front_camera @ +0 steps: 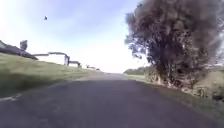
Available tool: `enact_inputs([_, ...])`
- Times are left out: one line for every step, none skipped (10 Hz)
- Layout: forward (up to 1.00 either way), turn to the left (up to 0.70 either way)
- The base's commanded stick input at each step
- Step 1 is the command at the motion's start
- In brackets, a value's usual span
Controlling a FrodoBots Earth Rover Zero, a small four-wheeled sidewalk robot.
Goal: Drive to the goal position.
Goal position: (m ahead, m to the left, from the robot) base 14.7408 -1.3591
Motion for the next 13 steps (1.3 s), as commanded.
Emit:
enact_inputs([1.0,0.0])
enact_inputs([1.0,0.0])
enact_inputs([1.0,0.0])
enact_inputs([1.0,0.0])
enact_inputs([1.0,0.0])
enact_inputs([1.0,0.0])
enact_inputs([1.0,0.0])
enact_inputs([1.0,0.0])
enact_inputs([1.0,0.0])
enact_inputs([1.0,0.0])
enact_inputs([1.0,0.0])
enact_inputs([1.0,0.0])
enact_inputs([1.0,0.0])
